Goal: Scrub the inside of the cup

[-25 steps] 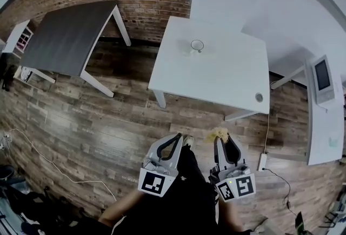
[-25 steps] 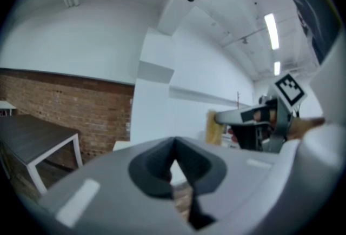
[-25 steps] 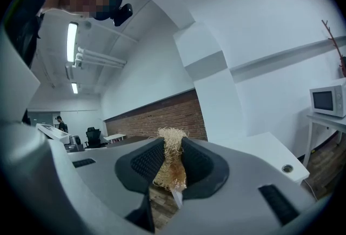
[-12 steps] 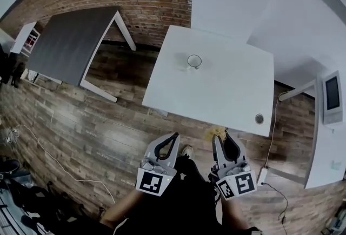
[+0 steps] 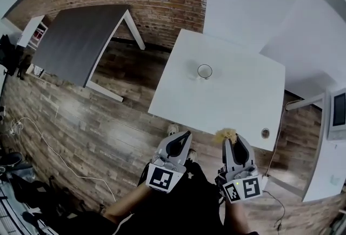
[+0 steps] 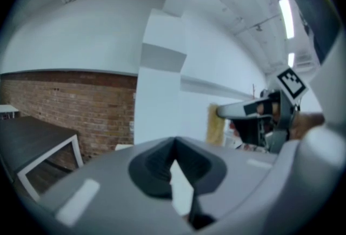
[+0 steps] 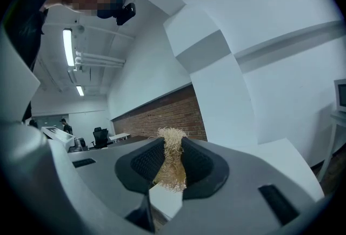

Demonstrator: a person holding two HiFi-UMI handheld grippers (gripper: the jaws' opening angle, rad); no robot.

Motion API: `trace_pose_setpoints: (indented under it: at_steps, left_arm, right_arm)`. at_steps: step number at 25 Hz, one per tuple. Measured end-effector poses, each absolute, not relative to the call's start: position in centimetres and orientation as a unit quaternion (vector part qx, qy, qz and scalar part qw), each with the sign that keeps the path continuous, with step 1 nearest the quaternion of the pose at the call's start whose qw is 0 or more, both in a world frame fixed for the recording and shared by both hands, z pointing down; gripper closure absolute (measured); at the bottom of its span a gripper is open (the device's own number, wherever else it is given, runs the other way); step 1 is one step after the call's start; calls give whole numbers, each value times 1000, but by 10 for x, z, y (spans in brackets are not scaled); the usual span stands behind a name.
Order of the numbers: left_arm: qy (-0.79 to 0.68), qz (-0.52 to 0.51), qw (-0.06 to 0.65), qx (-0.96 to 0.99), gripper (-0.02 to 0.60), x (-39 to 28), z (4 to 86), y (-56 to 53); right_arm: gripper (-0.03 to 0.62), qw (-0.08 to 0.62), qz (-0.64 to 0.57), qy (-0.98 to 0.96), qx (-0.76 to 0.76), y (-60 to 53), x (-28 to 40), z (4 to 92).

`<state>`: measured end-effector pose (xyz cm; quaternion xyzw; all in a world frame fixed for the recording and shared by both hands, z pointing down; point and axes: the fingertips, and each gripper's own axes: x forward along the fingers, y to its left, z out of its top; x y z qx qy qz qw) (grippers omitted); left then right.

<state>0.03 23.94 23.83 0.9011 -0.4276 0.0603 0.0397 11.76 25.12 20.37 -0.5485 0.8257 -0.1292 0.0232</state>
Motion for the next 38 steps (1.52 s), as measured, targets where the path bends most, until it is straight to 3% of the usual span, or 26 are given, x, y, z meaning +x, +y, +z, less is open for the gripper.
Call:
trace_pose_setpoints:
  at_steps: [20,34,38]
  left_arm:
    - [-321,140,59,935,578,-6,322,58]
    - [-322,215,127,913,575,22,429,5]
    - [-295,259,111,913,489,38,470,-1]
  right_arm:
    - [507,-14,-159,788,-595,79,87,244]
    - [507,-42,-201,805,-557,0,109,312]
    - [508,-45,-215,809,-546,-13,110,334]
